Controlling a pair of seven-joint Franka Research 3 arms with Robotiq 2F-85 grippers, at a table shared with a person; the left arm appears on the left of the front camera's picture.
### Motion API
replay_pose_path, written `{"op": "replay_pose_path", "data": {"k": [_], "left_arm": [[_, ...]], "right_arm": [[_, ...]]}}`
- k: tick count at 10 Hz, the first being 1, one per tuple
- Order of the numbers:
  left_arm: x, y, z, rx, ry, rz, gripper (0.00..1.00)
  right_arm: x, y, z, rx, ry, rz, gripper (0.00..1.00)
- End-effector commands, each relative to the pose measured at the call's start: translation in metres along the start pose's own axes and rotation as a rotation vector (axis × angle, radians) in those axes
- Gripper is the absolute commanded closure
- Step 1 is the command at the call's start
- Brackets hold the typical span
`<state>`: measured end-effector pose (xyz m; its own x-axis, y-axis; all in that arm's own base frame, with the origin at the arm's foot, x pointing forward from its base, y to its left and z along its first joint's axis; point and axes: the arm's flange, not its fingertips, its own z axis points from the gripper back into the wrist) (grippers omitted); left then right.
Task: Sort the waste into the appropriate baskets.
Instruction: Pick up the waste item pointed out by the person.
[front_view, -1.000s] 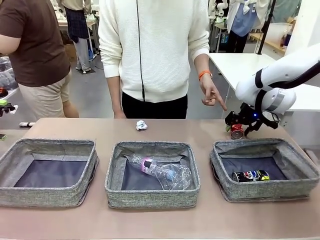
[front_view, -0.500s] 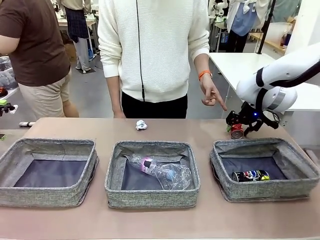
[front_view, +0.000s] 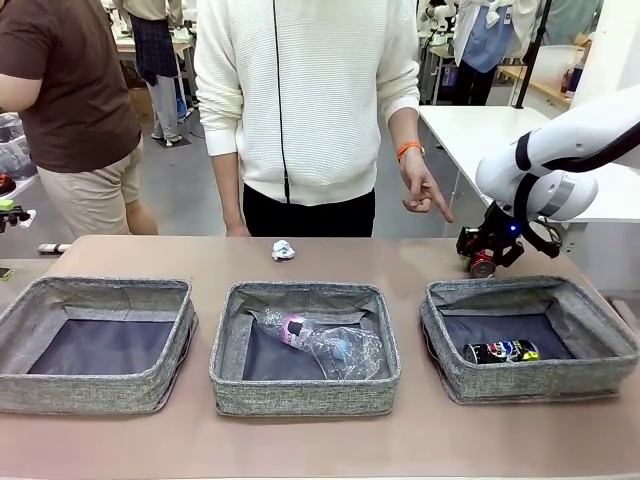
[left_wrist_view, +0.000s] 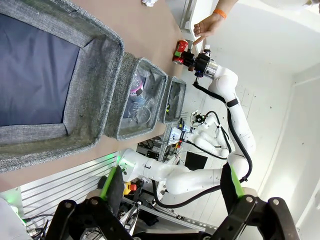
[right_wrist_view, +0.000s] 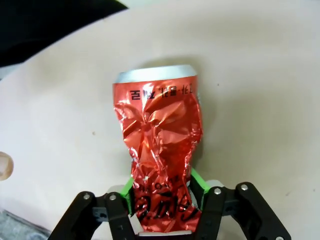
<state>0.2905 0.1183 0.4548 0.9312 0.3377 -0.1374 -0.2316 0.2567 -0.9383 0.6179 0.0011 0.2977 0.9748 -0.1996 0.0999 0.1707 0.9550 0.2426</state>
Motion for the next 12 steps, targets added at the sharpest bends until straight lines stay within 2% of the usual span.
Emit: {"op": "replay_pose_path", "data": {"k": [1,7,8,9,10,12], "left_arm": [[-0.003,-0.004,-0.001,-0.022,-0.003,0.007,0.00],[-0.003,-0.004,-0.001,-0.022,-0.003,0.007,0.00],[-0.003,-0.004,-0.001,-0.022,-0.003,0.007,0.00],[-0.003,-0.004,-0.001,-0.022,-0.003,0.007,0.00],[-0.003,-0.004,-0.001,-0.022,-0.003,0.007,0.00],[-0.003,-0.004,-0.001,-0.022,-0.003,0.007,0.00]], "right_arm": [[0.004,0.002,-0.001,-0.010,0.017,-0.017,1.00],[0.002,-0.007,0.011,0.024,0.003,-0.041,1.00],[-0.003,-0.012,0.037,0.083,0.013,-0.004,1.00],[-0.015,-0.020,0.082,0.117,-0.009,0.025,1.00],[-0.040,-0.024,0.137,0.128,-0.029,-0.003,1.00],[-0.108,-0.009,0.197,0.086,-0.039,0.102,1.00]]}}
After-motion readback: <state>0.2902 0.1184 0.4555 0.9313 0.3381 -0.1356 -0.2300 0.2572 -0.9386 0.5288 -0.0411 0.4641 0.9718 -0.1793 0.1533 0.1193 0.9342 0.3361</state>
